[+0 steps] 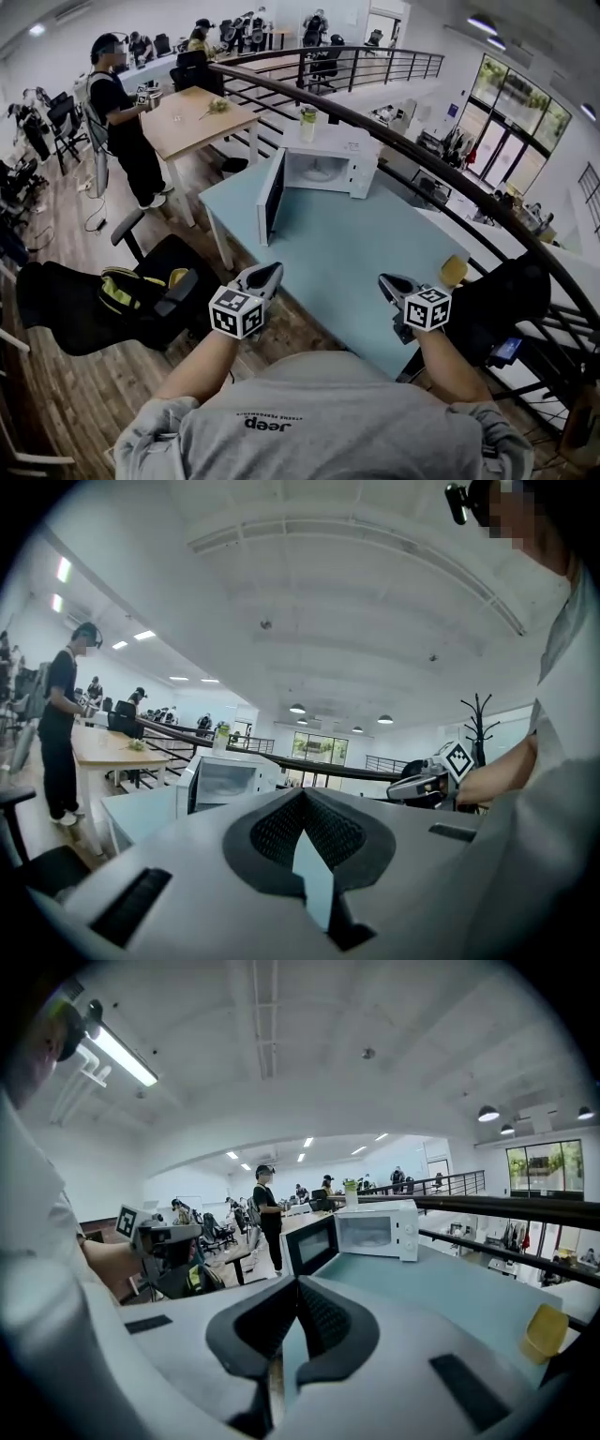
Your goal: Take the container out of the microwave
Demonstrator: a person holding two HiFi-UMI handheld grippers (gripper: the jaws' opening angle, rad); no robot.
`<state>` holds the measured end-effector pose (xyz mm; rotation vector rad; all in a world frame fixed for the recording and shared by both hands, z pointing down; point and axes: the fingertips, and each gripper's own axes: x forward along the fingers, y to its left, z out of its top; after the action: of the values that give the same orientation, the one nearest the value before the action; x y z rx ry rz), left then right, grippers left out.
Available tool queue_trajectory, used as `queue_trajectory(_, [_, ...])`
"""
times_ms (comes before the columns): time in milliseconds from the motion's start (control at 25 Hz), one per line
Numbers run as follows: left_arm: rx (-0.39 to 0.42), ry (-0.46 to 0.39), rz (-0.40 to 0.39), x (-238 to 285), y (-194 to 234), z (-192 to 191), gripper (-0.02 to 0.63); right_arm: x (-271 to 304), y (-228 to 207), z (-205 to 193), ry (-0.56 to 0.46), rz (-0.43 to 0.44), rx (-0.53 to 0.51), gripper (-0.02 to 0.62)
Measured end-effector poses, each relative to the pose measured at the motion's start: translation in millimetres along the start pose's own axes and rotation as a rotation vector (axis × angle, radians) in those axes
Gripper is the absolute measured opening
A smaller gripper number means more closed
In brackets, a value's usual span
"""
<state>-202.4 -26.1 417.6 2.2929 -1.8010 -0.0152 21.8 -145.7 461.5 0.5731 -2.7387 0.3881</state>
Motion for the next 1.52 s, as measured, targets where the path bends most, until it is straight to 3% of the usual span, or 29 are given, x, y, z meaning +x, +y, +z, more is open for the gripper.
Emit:
queue_trajectory(200, [-0.08, -0.02, 0.058, 4, -43, -26, 0.006, -46, -26, -33, 0.044, 0.03, -0.037, 0.02])
queue_trajectory(520, [-0.063, 0.006, 0.07, 13, -86, -45, 0.006, -76, -46, -58, 0.015, 0.059, -0.015, 0.018])
queue_trajectory(960, [-0.057, 0.032, 0.062, 13, -85, -51, 0.006, -64, -38, -58, -0.019, 0.087, 0.008, 0.017])
queue_trajectory(1520, [-0.067, 0.033, 0.052, 9, -81, -53, 0.006, -61, -31, -65, 0.032, 0.08, -0.039, 0.017])
